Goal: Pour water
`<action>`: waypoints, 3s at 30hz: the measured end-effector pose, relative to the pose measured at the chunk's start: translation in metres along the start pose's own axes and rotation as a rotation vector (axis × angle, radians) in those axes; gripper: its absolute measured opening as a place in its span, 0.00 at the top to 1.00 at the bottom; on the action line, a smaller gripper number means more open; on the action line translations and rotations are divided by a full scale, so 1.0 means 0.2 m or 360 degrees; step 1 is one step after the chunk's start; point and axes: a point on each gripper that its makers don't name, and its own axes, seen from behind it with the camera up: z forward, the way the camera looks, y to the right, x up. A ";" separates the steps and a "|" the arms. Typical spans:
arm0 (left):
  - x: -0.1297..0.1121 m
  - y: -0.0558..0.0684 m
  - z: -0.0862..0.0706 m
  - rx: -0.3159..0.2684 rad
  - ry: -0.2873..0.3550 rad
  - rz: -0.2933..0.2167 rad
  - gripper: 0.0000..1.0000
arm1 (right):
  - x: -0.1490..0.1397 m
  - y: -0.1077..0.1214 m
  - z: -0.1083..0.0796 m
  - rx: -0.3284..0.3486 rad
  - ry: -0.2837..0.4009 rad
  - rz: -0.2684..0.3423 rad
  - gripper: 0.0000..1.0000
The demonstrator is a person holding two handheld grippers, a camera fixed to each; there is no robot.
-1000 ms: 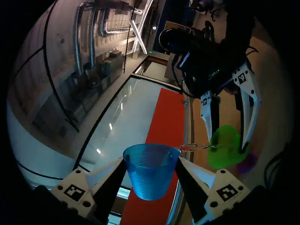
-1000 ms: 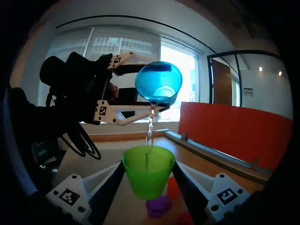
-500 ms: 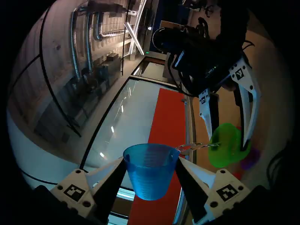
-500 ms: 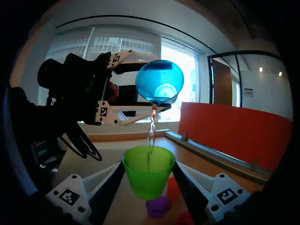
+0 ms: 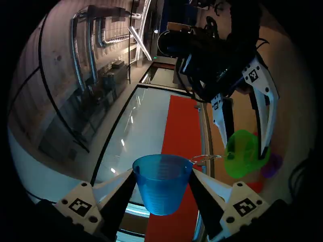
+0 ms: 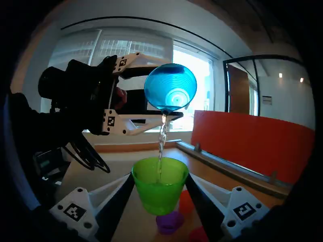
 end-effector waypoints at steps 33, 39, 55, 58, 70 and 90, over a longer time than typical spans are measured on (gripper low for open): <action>0.04 0.01 0.01 -0.0002 0.0015 0.0234 0.15 | -0.01 0.02 0.00 -0.0014 -0.0001 -0.0006 0.09; 0.04 0.00 0.01 0.0002 0.0012 0.0237 0.15 | -0.01 0.03 0.00 -0.0015 -0.0001 -0.0003 0.09; 0.00 0.03 0.02 0.0007 -0.0014 0.0017 0.15 | 0.00 0.03 -0.01 -0.0024 0.0007 -0.0006 0.09; -0.02 0.05 0.02 0.0005 -0.0031 -0.0114 0.15 | 0.00 0.03 -0.02 -0.0030 0.0009 -0.0005 0.09; -0.10 0.07 0.00 0.0010 -0.0057 -0.0609 0.15 | 0.04 0.04 -0.03 -0.0044 0.0033 -0.0002 0.09; -0.17 0.11 -0.02 0.0008 -0.0032 -0.1435 0.15 | 0.06 0.06 -0.07 -0.0068 0.0054 -0.0009 0.09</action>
